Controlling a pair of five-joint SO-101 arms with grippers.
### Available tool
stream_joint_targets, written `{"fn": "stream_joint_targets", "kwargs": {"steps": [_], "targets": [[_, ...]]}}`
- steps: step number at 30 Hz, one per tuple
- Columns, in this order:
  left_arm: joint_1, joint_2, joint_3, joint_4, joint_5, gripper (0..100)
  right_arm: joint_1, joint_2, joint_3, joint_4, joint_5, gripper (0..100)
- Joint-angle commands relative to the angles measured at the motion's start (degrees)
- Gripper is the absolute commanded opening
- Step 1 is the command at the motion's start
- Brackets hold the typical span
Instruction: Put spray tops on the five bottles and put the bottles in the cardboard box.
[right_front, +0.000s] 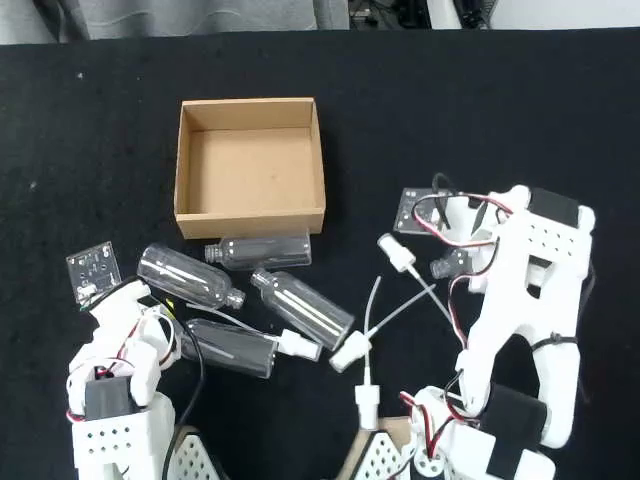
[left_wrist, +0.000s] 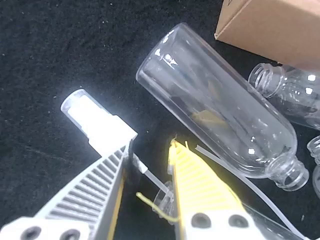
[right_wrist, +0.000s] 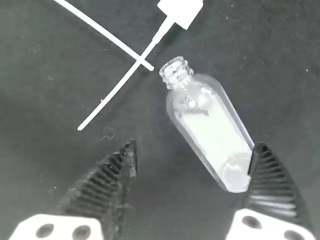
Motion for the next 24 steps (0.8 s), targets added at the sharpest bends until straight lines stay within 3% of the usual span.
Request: {"fn": "stream_joint_targets", "kwargs": {"steps": [1, 9, 24], "targets": [[-0.40, -0.26, 1.27, -0.09, -0.09, 12, 1.32, -2.95, 2.24, -5.89, 0.88, 31.3], [-0.40, -0.26, 1.27, -0.09, -0.09, 12, 1.41, -2.95, 9.10, -12.92, 5.63, 31.3], [-0.40, -0.26, 1.27, -0.09, -0.09, 12, 1.85, -2.95, 21.58, -30.68, 5.45, 31.0]]}}
